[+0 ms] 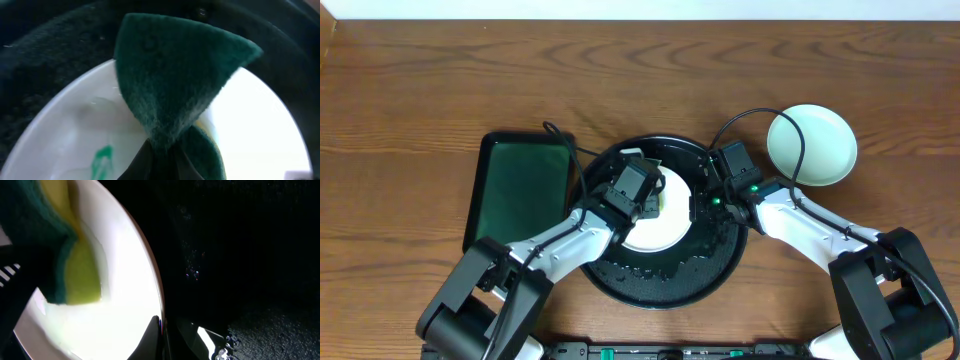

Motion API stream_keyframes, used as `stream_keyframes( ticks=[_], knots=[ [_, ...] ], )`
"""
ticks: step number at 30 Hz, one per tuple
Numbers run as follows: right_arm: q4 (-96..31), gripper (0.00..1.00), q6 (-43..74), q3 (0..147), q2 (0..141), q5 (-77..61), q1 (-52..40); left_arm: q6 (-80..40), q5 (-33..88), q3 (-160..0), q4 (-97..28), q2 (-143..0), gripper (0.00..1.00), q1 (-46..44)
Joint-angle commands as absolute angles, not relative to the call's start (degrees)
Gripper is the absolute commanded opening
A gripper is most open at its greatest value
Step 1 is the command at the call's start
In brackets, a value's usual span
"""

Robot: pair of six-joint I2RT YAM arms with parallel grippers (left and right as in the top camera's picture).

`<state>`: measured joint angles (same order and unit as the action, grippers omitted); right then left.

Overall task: Clean dirty plates on tray and stack at the side
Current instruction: 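Scrub the white plate with the sponge while the right gripper holds it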

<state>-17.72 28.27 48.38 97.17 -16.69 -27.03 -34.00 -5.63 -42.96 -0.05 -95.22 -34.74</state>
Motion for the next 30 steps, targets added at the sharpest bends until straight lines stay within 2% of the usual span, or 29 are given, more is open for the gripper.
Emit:
stream_keyframes(
  ticks=[1,7,13,15,21,23,30],
  knots=[
    [-18.7,0.01,28.7,48.0,97.7,-11.4,-26.7,-32.6,-23.1,-41.8,-3.8,-98.1,0.07,-29.9],
    [-18.7,0.01,28.6,48.0,97.7,-11.4,-26.7,-28.8,-31.5,-41.8,-6.4,-96.9,0.07,-28.6],
    [-18.7,0.01,28.6,48.0,97.7,-11.4,-26.7,-28.1,-31.8,-41.8,-6.1,-92.3,0.07,-28.8],
    [-18.7,0.01,28.6,48.0,97.7,-11.4,-26.7,-28.1,-28.0,-41.8,-6.1,-90.2,0.07,-29.0],
    [-18.7,0.01,28.6,48.0,97.7,-11.4,-26.7,-28.2,1.7,-41.8,-5.7,-86.3,0.07,-29.1],
    [-18.6,0.01,28.7,48.0,97.7,-11.4,-26.7,-28.3,7.9,-41.8,-6.2,-86.8,0.07,-29.5],
    [-18.2,0.01,28.7,48.0,97.7,-11.4,-26.7,-28.3,9.2,-41.5,-6.4,-91.6,0.07,-31.8]
  ],
)
